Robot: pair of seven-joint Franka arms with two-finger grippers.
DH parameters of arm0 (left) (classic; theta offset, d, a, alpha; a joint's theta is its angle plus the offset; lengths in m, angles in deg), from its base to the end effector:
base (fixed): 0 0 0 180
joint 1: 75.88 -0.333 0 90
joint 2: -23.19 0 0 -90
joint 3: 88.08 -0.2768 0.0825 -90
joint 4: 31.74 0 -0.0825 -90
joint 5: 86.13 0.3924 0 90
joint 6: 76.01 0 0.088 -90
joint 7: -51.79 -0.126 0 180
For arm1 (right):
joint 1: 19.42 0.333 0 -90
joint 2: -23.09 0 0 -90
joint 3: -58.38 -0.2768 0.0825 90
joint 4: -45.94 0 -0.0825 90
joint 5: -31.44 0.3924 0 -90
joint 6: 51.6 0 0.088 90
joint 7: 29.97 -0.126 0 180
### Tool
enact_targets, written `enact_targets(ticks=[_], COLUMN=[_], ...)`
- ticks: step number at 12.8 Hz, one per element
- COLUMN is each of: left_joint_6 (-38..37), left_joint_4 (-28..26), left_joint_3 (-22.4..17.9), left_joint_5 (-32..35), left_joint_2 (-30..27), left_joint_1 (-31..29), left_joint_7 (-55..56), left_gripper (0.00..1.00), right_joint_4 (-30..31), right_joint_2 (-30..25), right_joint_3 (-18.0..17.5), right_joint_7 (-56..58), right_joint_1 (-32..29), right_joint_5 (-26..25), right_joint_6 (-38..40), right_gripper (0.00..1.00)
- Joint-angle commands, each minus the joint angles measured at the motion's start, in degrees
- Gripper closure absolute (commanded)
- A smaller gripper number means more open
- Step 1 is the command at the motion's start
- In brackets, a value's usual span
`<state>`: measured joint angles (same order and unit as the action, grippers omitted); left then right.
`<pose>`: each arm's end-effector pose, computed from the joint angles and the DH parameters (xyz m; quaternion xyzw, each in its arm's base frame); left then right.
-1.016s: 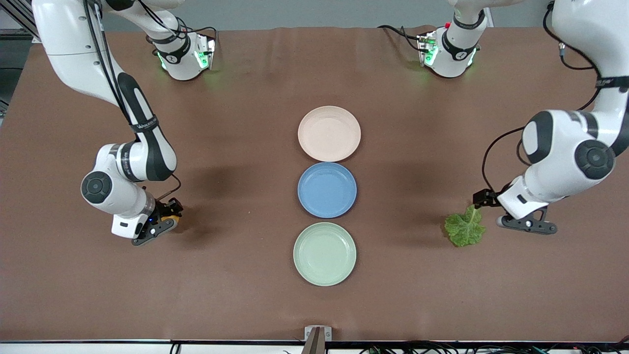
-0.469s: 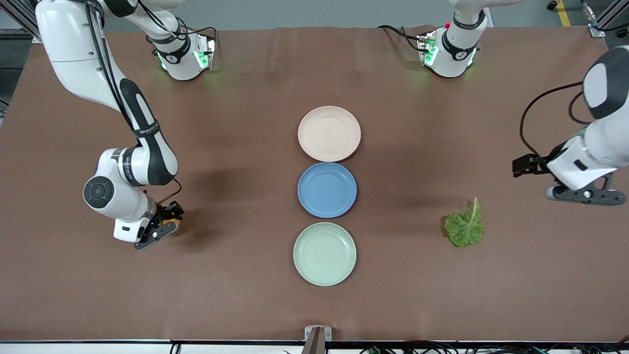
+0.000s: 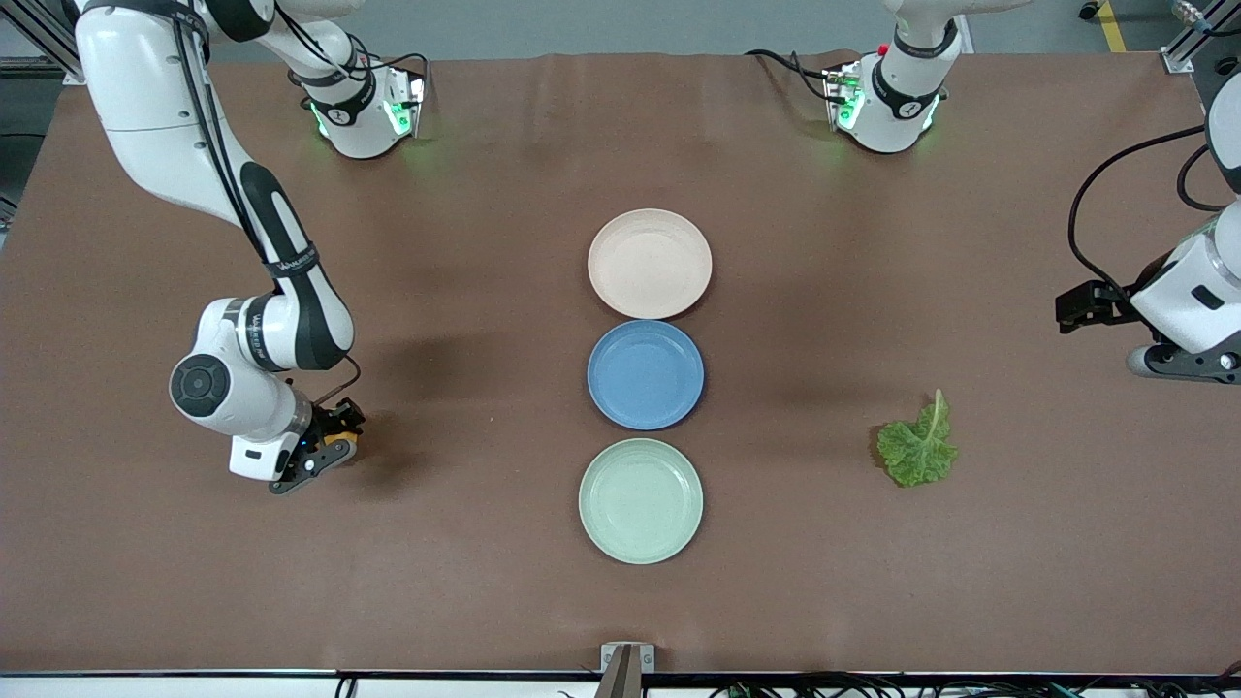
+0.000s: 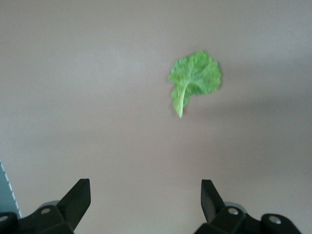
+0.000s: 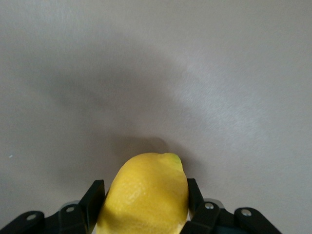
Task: Pick lemon and lettuce from plates
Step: 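Release the lettuce with the left gripper while the right gripper releases the lemon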
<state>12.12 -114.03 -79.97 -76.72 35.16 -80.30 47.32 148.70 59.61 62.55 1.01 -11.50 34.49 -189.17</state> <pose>0.6098 -0.0112 0.5074 -0.9938 0.0718 0.0528 0.0670 0.6326 0.0430 0.1352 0.9581 0.2859 -0.0144 0.0007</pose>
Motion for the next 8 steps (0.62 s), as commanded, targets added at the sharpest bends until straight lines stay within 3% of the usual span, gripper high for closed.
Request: enact_targets(ticks=[1, 3, 4, 5, 6, 8], left_joint_6=[-3.76, -3.85, -3.94, -3.76, -3.24, -3.15], left_joint_4=[3.11, 2.50, 1.71, 0.31, -0.23, -0.41], left_joint_3=[1.21, 1.74, 1.56, 1.56, 1.65, 1.48], left_joint_5=[0.61, -0.09, -1.40, -2.37, -2.81, -6.30], left_joint_2=[0.26, -2.37, -3.16, -4.22, -5.36, -6.51], left_joint_1=[0.29, -0.23, -0.32, -0.93, -1.38, -1.64], left_joint_7=[-0.02, 0.25, 0.51, 0.77, 1.04, 3.49], left_gripper=[0.00, 0.00, 0.00, 0.00, 0.00, 0.00], right_joint_4=[3.84, 5.60, 5.52, 5.26, 4.74, 0.89], right_joint_2=[-2.59, -3.91, -3.92, -3.92, -3.92, -3.92], right_joint_3=[-0.65, -0.65, -0.65, -0.56, -0.56, -0.48], right_joint_7=[1.61, 1.62, 1.36, 1.10, 0.83, 0.83], right_joint_1=[-0.71, -0.71, -0.71, -0.88, -1.32, -1.67], right_joint_5=[-0.41, -0.41, -0.41, -0.41, -0.41, -0.41], right_joint_6=[0.02, 0.02, 0.28, 0.28, 0.28, 4.03], right_gripper=[1.00, 0.99, 0.89, 0.41, 0.04, 0.00])
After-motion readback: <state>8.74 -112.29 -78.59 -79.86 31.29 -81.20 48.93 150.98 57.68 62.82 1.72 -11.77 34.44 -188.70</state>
